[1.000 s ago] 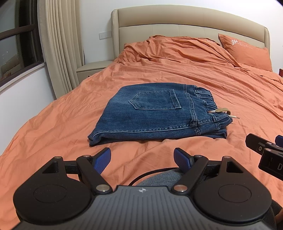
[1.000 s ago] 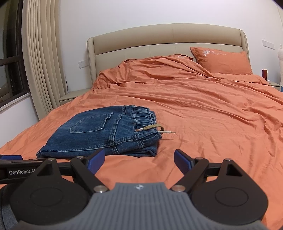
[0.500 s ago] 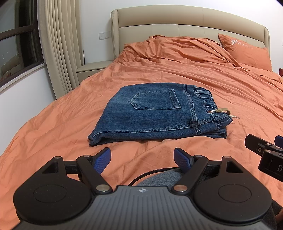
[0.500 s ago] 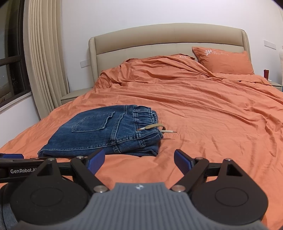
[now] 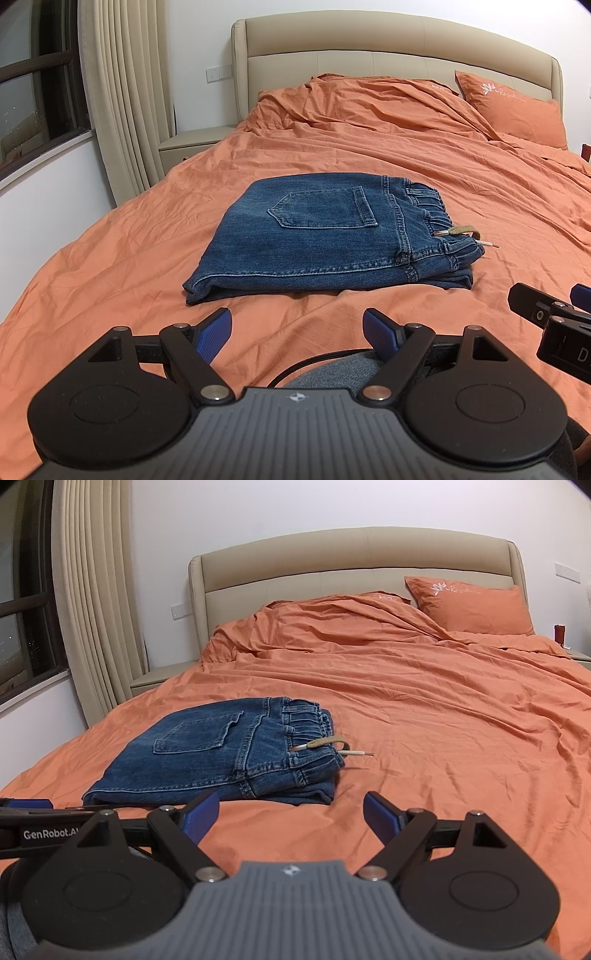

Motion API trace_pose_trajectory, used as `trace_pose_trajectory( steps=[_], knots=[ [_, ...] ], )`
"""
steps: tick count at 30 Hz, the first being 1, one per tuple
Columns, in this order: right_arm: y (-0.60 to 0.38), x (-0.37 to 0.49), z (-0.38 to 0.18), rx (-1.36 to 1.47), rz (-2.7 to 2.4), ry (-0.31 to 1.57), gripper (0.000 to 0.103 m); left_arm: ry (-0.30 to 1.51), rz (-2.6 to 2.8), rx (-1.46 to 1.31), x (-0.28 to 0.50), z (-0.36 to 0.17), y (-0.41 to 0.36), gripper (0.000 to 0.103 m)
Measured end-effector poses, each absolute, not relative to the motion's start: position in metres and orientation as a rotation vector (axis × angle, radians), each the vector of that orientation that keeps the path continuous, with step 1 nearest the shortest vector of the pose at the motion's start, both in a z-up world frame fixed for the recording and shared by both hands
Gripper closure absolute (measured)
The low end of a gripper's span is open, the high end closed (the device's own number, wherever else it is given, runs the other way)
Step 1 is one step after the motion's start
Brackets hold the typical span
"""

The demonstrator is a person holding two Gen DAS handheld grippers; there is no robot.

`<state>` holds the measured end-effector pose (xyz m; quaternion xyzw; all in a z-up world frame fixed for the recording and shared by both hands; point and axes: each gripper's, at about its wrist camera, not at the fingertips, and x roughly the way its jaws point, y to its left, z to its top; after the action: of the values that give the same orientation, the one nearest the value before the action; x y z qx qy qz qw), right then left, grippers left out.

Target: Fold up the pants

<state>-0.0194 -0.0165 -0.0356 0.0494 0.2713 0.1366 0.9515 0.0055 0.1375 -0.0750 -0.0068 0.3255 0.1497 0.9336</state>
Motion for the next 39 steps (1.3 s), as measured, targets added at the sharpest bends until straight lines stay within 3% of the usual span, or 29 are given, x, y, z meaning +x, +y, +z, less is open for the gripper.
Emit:
trace_pose_trajectory(
  steps=[39],
  knots=[
    [-0.018,-0.0163,-0.0388,0.103,0.303,0.587,0.021,0.664,0.294,-0.003,0.007,-0.0741,0.1367,0.009]
  ],
)
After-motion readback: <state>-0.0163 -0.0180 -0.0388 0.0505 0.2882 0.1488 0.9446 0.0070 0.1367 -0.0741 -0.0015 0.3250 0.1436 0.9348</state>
